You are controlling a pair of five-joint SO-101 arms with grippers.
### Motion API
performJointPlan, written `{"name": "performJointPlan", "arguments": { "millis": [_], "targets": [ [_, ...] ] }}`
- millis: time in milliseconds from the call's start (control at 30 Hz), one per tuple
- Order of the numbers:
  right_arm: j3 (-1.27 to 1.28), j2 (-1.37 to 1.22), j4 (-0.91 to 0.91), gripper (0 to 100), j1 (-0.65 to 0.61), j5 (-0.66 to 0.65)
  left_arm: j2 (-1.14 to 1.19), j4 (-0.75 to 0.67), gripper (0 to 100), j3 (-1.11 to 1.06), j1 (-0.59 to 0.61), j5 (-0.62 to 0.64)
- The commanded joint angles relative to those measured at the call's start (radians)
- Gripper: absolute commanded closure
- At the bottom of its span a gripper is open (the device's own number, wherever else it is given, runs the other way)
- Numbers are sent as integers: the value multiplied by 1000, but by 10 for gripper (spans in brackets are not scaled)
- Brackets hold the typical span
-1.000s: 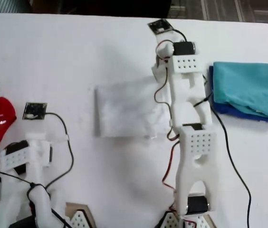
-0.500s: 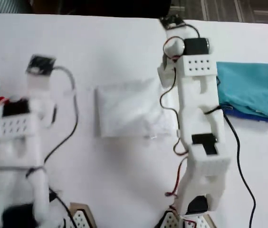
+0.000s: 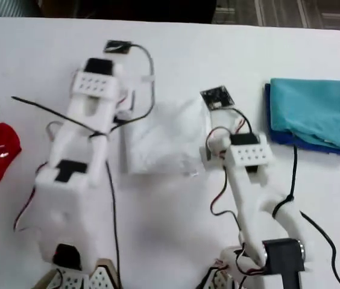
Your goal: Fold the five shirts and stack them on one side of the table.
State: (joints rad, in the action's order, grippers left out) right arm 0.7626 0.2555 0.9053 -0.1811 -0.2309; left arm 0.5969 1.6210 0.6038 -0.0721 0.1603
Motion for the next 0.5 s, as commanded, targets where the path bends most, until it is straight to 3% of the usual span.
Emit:
{"name": "performJointPlan", "arguments": {
  "millis": [0,233,467],
  "targets": [
    [46,56,-68,975,1,8,127,92,975,292,-55,18],
    [118,56,-97,975,7,-2,420,107,975,572,-40,14],
    [150,56,-99,975,39,-3,597,138,974,716,5,-46]
  ]
}}
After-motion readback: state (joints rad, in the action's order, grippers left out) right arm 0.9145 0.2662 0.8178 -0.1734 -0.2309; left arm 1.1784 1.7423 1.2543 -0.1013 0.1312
